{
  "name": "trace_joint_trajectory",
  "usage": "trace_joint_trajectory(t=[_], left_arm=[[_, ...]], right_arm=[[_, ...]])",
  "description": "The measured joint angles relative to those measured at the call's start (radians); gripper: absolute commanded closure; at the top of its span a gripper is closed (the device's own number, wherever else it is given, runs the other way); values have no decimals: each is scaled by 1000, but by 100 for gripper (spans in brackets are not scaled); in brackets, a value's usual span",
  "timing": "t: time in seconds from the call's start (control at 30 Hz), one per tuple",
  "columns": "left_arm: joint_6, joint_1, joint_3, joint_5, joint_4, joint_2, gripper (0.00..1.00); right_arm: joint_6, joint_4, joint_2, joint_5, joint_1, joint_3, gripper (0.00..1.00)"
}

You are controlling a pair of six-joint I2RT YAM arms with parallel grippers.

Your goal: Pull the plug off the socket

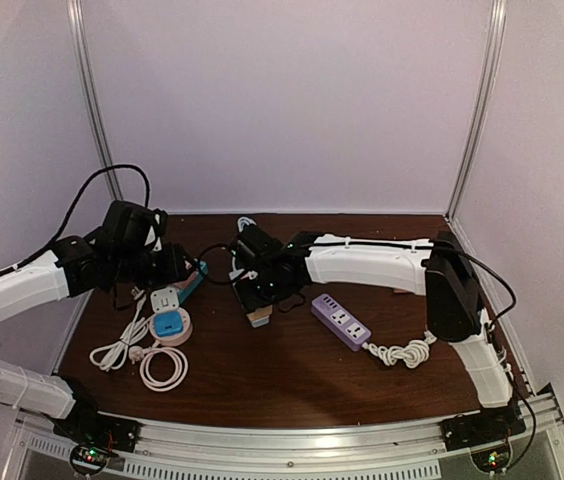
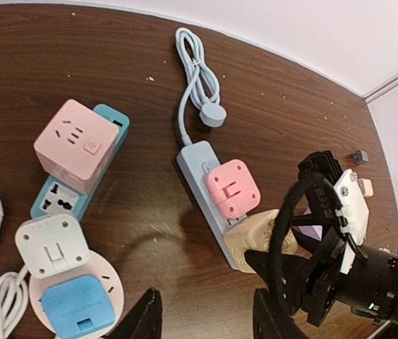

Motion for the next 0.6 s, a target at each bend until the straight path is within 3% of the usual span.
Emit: trace_joint_trajectory(t=[0.4,0.6], left_arm=[[-143,27,-170,219,272,73,65],[-202,33,-196,318,429,164,80]], right_arm=[[-18,99,-205,1,0,-326,99],[-22,128,-301,-21,5,-463,100]])
